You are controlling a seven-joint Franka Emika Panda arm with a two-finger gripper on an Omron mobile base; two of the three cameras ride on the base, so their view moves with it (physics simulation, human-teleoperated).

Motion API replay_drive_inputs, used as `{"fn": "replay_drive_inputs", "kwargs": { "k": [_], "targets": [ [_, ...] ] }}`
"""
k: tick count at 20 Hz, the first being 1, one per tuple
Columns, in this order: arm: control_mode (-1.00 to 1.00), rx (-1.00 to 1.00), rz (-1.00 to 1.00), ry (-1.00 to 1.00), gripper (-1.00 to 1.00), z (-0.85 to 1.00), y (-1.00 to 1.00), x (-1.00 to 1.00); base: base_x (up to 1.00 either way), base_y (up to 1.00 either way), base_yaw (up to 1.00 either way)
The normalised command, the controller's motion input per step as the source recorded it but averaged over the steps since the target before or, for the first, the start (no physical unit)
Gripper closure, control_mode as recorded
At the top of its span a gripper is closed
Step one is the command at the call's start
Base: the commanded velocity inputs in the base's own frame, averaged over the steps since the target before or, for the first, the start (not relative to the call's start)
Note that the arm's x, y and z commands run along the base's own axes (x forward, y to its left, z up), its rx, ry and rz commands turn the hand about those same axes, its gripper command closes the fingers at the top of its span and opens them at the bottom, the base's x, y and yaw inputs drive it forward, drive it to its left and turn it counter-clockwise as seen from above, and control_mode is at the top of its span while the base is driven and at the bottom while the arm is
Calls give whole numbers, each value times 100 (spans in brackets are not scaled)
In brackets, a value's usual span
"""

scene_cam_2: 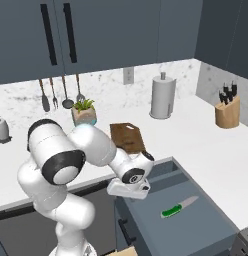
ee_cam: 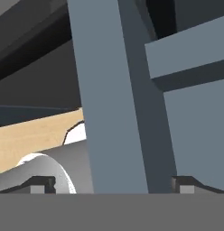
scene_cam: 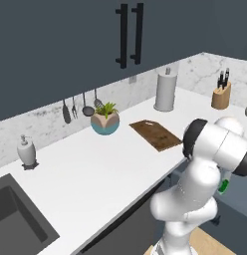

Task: Pick up the knife from the drawer and place it on the cutting board. Then place the meat from the plate to the cutting board.

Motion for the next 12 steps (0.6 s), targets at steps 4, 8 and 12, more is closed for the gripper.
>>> {"fn": "replay_drive_inputs", "kwargs": {
  "k": [4, 8, 12],
  "targets": [
    [-100, 0, -3, 0, -100, 65, 6, -73, 0, 0, 0],
    [-100, 0, -13, 0, -100, 96, -29, -25, 0, 0, 0],
    [-100, -2, -23, 1, -100, 79, -43, -1, 0, 0, 0]
  ]
}}
